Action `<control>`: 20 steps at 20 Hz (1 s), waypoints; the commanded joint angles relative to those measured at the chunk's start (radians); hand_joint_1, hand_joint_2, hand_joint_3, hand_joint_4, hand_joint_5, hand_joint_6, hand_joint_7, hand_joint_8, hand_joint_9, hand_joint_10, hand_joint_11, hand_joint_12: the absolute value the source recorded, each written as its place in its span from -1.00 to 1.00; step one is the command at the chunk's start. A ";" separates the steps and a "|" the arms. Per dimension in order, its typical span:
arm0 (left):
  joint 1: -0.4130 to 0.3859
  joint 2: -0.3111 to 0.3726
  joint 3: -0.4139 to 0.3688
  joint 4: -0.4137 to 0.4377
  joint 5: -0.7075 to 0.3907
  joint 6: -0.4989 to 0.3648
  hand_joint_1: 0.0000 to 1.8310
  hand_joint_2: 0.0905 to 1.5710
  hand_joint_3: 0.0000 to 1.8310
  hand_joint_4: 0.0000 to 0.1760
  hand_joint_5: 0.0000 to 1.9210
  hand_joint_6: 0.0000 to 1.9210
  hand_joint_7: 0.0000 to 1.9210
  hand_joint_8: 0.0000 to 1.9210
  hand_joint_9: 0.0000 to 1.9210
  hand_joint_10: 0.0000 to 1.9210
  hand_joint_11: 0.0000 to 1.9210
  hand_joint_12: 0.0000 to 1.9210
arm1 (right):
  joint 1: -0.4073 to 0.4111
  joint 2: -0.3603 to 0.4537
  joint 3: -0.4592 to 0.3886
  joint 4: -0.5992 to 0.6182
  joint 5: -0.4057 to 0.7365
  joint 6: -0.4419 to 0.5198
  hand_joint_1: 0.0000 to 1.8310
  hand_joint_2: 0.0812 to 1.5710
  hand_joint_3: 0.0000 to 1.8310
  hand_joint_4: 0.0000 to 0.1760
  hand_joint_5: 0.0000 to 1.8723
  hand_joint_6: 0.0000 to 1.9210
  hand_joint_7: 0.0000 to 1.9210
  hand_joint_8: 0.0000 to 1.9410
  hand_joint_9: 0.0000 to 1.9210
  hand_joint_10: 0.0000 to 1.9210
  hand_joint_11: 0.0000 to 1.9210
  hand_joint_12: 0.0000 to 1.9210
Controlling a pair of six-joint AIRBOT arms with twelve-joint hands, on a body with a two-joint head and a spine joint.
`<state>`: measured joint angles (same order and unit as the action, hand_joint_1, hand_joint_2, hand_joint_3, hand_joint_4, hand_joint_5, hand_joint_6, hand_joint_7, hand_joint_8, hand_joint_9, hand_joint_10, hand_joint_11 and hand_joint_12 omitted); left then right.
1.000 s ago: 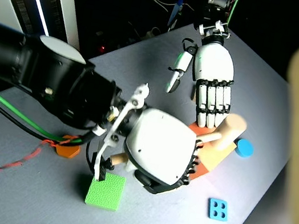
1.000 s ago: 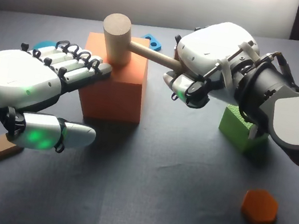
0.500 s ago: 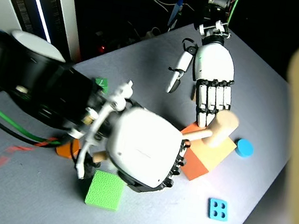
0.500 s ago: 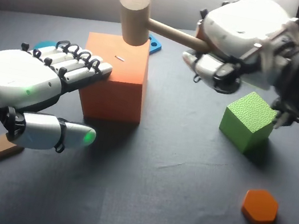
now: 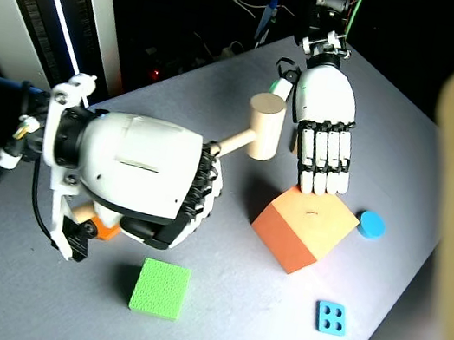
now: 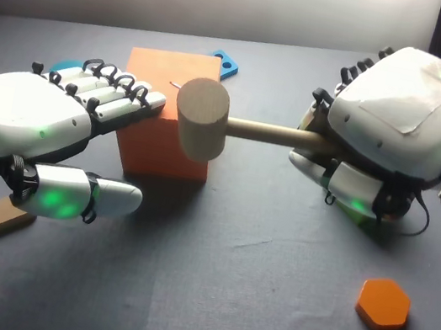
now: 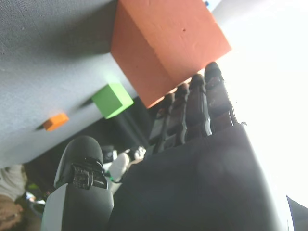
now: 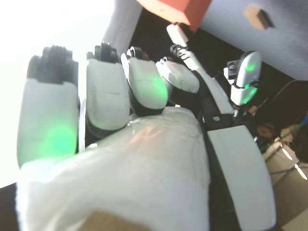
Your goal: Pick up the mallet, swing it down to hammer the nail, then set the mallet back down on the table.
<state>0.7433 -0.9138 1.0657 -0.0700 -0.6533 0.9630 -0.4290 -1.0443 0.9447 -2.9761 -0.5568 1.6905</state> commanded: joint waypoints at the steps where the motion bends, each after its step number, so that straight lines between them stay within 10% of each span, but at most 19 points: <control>1: -0.010 -0.003 0.005 -0.005 -0.063 -0.004 -1.00 0.57 -1.00 -1.00 -0.98 -1.00 -0.97 -1.00 -0.99 -1.00 -1.00 -1.00 | 0.003 0.004 -0.004 -0.036 -0.111 -0.002 -0.50 1.00 -0.99 1.00 0.31 1.00 0.56 1.00 0.67 1.00 0.79 1.00; 20: -0.113 0.067 -0.027 -0.005 -0.024 -0.023 -1.00 0.57 -1.00 -1.00 -0.98 -1.00 -0.96 -1.00 -0.99 -1.00 -1.00 -1.00 | -0.105 -0.255 0.106 -0.036 -0.051 -0.306 -0.46 0.94 -1.00 1.00 0.26 1.00 0.50 1.00 0.63 1.00 0.77 1.00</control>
<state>0.6415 -0.8555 1.0363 -0.0711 -0.5632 0.9428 -0.5522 -1.3064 1.0523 -2.9776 -0.4950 1.3922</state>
